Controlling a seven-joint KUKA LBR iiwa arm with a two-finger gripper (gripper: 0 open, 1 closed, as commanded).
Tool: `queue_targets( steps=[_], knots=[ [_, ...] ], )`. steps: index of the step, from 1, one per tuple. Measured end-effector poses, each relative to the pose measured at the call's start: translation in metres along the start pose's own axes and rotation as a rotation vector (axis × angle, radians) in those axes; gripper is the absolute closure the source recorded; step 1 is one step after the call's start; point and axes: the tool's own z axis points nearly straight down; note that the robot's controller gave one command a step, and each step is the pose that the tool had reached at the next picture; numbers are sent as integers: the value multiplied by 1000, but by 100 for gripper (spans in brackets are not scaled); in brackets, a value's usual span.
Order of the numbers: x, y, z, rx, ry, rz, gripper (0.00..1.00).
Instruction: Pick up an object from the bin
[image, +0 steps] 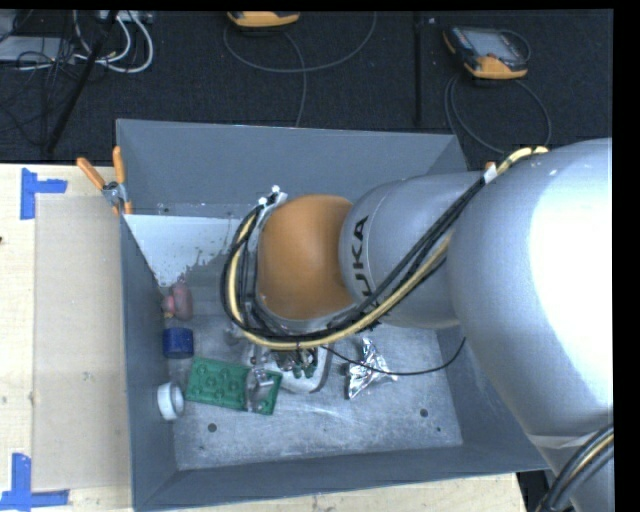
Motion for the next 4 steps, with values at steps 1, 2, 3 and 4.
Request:
queue_targets(
  steps=[1, 2, 3, 4],
  knots=[
    [11, 33, -20, -1, 3, 31, 0],
    [18, 20, -19, 1, 6, 144, 0],
    [25, 18, 8, -2, 4, 259, 0],
    [25, 18, 7, 0, 6, 261, 0]
  ],
)
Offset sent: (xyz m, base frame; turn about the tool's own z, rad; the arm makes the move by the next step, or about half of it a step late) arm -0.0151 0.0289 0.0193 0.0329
